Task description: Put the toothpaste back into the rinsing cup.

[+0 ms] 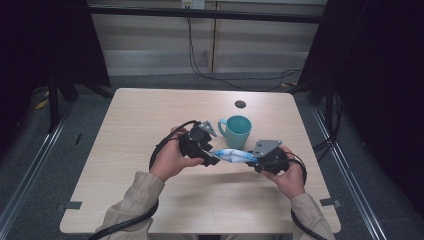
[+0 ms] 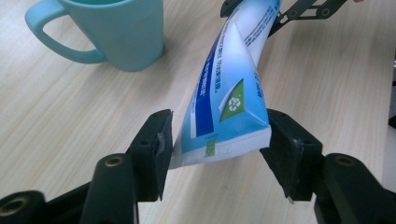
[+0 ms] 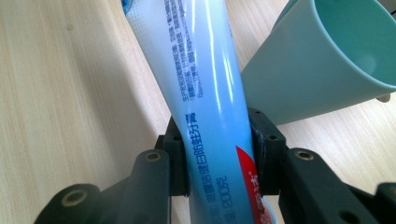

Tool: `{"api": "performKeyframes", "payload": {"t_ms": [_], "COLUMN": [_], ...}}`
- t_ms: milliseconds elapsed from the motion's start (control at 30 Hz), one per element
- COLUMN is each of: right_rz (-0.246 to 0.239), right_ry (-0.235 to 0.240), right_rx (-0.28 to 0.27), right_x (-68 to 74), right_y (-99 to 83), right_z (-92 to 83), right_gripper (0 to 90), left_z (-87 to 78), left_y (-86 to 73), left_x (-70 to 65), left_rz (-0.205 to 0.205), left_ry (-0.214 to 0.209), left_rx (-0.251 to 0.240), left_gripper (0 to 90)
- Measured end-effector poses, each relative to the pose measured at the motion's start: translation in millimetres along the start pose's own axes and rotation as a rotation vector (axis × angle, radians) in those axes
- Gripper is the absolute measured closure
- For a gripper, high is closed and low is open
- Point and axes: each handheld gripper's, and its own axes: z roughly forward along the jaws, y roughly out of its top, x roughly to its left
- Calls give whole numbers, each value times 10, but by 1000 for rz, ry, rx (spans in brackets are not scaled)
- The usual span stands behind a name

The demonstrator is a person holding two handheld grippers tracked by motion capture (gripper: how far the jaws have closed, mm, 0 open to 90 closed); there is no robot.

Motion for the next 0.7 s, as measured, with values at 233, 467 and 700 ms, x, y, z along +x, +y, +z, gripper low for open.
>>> {"api": "performKeyframes", "payload": {"t_ms": [233, 467, 700], "right_rz": [-6, -7, -21], "right_ry": [2, 8, 28], "right_rx": [-7, -12, -18], "right_x": [7, 5, 12], "right_y": [25, 27, 23], "right_z": [0, -10, -8], "right_gripper": [651, 652, 649], "left_z": [40, 97, 90], "left_y": [21, 37, 73], "left_x": [-25, -66, -133], "left_rz": [22, 95, 159], "left_ry": [11, 34, 68], "left_rx": [4, 30, 87], "left_gripper": [478, 528, 620]}}
